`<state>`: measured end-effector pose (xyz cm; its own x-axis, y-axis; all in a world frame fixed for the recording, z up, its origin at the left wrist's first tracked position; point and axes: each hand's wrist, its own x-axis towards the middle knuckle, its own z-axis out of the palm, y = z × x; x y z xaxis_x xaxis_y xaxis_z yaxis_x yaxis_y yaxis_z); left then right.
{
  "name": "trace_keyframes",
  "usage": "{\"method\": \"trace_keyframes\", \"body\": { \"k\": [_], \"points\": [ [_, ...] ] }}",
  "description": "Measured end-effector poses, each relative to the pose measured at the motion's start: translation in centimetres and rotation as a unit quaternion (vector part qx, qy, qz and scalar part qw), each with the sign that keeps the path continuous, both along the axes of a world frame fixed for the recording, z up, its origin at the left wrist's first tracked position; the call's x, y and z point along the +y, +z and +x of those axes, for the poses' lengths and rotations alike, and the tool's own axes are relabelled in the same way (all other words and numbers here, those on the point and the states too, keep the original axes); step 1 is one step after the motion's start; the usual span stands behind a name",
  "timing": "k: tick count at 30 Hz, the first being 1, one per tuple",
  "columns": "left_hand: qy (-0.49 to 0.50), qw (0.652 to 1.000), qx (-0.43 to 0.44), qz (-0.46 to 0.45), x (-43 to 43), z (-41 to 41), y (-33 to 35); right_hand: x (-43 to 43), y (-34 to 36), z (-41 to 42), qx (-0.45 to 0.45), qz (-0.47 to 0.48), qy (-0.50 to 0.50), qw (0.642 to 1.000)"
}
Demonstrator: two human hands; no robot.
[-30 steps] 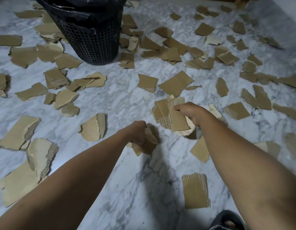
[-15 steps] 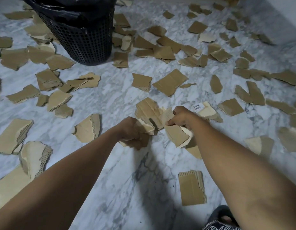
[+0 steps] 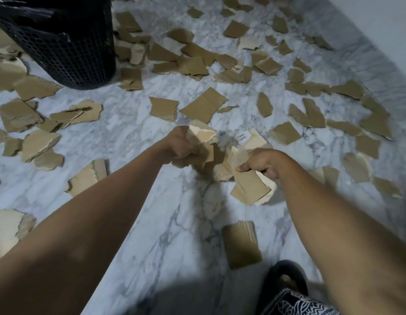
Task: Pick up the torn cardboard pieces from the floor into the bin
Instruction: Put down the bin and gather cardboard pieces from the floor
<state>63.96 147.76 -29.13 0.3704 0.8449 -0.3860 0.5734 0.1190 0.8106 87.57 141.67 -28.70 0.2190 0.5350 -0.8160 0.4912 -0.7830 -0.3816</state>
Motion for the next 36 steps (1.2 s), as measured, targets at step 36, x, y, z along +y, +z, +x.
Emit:
{"method": "trace_keyframes", "body": {
  "k": [36],
  "points": [
    [-0.174, 0.912, 0.365, 0.071, -3.5, -4.1, -2.9, -4.6, 2.6, 0.6, 0.082, 0.195, -0.202, 0.956]
  ]
}}
